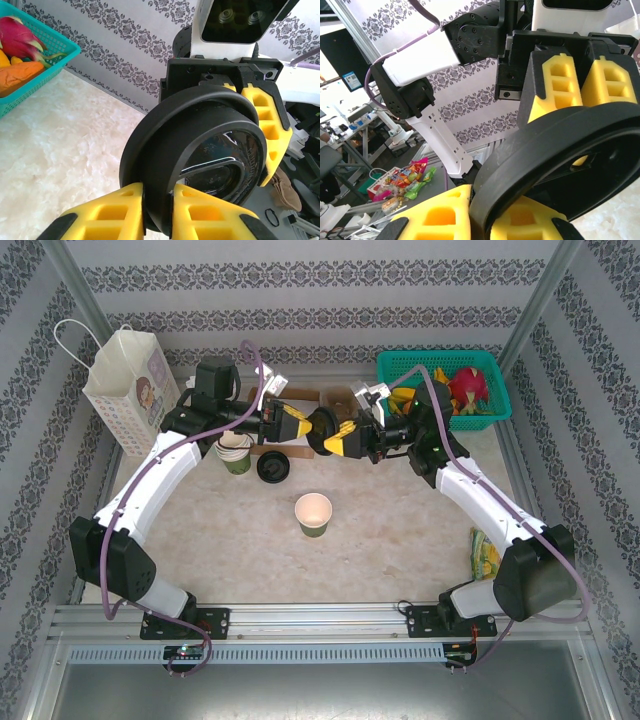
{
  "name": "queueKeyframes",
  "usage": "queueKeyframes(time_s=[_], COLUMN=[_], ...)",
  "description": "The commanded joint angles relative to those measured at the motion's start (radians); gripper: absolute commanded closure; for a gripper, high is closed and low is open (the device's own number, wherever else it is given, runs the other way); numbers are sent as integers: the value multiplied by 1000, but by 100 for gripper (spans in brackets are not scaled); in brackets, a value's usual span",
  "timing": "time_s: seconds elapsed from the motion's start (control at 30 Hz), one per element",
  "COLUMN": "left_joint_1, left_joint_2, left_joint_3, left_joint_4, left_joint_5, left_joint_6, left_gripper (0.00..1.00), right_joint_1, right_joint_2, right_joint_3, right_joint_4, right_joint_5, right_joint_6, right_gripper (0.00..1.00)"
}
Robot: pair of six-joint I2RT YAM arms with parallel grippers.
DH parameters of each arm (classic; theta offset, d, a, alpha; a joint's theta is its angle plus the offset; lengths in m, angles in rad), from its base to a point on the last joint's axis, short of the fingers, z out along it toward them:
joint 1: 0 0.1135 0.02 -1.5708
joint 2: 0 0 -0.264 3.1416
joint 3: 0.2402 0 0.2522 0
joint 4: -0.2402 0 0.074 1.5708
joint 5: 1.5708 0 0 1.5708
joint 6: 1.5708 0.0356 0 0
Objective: Pack the takeout coffee
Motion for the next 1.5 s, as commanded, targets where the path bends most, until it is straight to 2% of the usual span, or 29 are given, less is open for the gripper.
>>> queueKeyframes(time_s=[0.0,0.13,0.37,0.57,0.67,0.77,0.93,1.0,1.2,1.47], left_joint_1=[-5,-3,-3,-4,-4,-4,-14,-26,-57,-110], left_joint_2=[-4,-12,-29,-21,-1,17,42,53,80,123], left_joint_3=[22,16,-4,-15,-5,-1,-1,3,4,37], left_joint_4=[9,9,25,30,7,-21,-69,-95,-141,-253], left_joint_5=[59,53,-56,-235,-324,-428,-527,-576,-685,-812], left_joint_6=[48,60,50,2,-13,-20,-23,-21,-47,-100], left_gripper=[87,100,100,100,100,100,100,100,100,100], right_joint_1=[21,22,-1,-16,-24,-37,-37,-38,-44,-13], right_joint_2=[-6,-7,-22,-26,-34,-61,-115,-134,-204,-315], right_joint_3=[23,19,-7,-24,-33,-48,-44,-60,-140,-248], right_joint_4=[15,11,-2,-34,-67,-144,-365,-402,-449,-537], right_joint_5=[-24,-18,57,151,227,354,704,856,1237,1442], right_joint_6=[-40,-48,-71,-88,-100,-148,-241,-226,-61,12], right_gripper=[100,100,99,76,54,41,26,2,2,2])
